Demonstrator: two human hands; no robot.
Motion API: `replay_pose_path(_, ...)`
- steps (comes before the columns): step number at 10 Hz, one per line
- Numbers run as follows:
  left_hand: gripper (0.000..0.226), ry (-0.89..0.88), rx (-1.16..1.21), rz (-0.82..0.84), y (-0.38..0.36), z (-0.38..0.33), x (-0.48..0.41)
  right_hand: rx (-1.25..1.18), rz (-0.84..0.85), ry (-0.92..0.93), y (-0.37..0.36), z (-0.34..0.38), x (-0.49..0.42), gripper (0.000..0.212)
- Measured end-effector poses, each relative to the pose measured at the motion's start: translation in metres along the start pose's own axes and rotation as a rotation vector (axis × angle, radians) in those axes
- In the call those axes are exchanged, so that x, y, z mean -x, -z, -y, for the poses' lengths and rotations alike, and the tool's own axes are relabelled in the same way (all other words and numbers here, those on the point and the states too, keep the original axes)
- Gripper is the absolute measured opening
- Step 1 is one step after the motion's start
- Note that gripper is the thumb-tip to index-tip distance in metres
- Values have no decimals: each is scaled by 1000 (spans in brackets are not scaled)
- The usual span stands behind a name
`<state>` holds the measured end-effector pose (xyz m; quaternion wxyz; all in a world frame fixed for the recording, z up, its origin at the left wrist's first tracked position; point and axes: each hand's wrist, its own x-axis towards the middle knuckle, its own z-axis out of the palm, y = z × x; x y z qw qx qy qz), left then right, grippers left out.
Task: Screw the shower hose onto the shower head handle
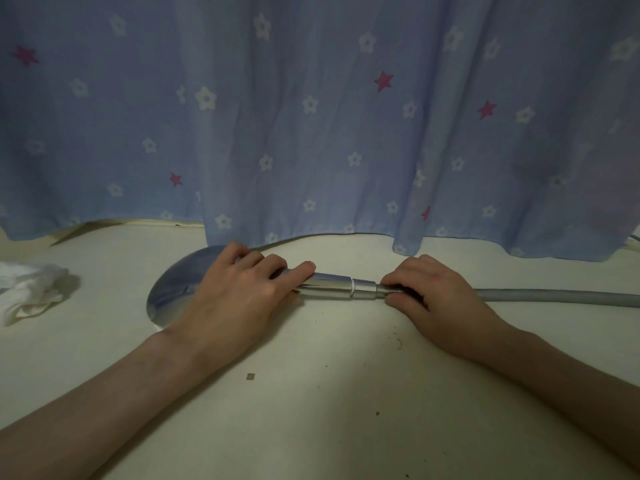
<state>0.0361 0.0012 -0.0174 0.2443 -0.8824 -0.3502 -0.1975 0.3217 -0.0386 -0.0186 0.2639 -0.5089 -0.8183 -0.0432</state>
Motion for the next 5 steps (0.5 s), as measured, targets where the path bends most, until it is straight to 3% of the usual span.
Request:
replay_pose_path(2,39,13,-26,54,-2,0,-1,-8,19,-7,1,1,0,13)
replay_pose_path(3,45,-13,25,-24,10,-9,1,-16,-20,64,13,14,1,11)
replay_pose_path(4,34,-118,209,-112,25,-24,9,-58,-4,157,22,30,10,17)
replay_pose_path(5,31,-348,510,-21,35,-38,23,-173,120,260,25,51,25,29)
